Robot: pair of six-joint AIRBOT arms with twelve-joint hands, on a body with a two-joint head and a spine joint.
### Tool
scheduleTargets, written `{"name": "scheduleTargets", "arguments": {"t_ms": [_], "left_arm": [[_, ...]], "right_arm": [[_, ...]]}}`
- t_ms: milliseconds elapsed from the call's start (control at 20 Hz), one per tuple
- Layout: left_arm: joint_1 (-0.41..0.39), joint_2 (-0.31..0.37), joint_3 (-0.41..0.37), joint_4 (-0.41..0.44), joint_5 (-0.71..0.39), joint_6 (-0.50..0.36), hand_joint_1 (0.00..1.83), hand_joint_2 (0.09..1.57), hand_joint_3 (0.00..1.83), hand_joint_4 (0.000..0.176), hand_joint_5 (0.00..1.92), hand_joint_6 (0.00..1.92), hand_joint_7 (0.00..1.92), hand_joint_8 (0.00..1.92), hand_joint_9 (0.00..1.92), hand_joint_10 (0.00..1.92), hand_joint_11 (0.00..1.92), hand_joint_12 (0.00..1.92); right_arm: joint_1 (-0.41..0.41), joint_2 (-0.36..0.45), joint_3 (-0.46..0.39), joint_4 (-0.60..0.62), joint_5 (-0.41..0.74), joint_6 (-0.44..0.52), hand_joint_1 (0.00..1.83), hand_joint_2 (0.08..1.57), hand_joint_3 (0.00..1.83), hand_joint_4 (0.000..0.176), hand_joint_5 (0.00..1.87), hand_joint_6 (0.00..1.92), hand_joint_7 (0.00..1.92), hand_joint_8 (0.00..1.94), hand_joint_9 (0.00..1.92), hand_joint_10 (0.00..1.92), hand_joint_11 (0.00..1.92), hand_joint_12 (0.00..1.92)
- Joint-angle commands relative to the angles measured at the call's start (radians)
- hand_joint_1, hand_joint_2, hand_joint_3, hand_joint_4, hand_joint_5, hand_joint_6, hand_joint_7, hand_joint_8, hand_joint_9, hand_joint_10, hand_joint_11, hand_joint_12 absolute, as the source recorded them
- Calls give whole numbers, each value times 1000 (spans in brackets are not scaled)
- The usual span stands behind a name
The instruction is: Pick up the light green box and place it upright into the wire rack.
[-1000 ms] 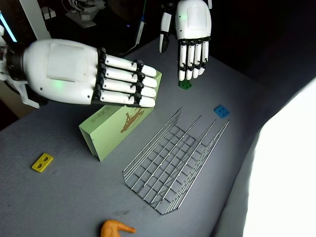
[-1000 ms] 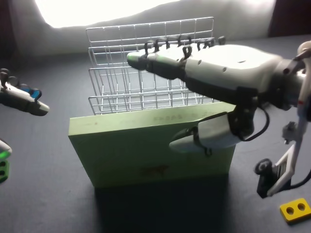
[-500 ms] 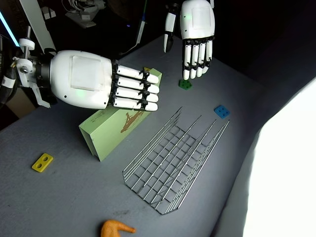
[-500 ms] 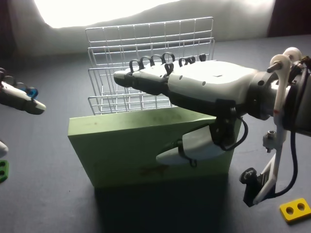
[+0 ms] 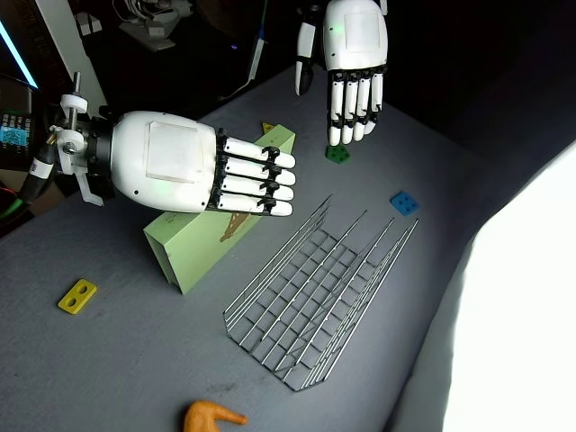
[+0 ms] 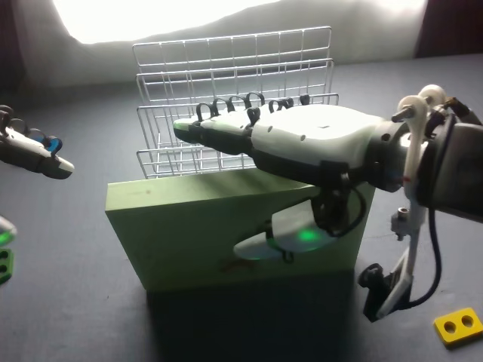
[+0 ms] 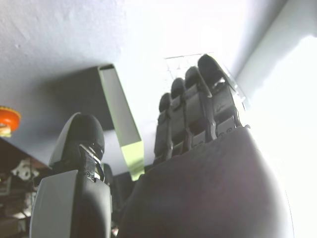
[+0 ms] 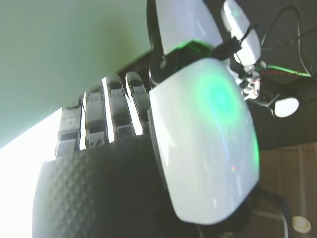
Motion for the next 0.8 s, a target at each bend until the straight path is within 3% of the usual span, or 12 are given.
{"name": "scheduleTargets", "arguments": {"t_ms": [0,550,750], "left_arm": [[-6,5,2,9,70,0,483,1307,9,12,173,3,215,0,178,6,0,524],[-11,4,4,9,70,-2,489,1305,0,18,144,5,173,3,174,1,0,474],[-12,4,6,9,70,-2,481,1312,2,13,160,7,193,4,201,8,0,457]], "right_arm": [[-1,-1,2,-12,59,3,1025,1017,0,0,0,0,0,0,0,0,0,0],[0,-29,42,32,0,-3,1041,1037,6,0,0,0,0,0,3,1,0,0],[1,-25,43,32,1,-11,1101,1046,6,0,96,28,145,21,97,29,0,0]]}}
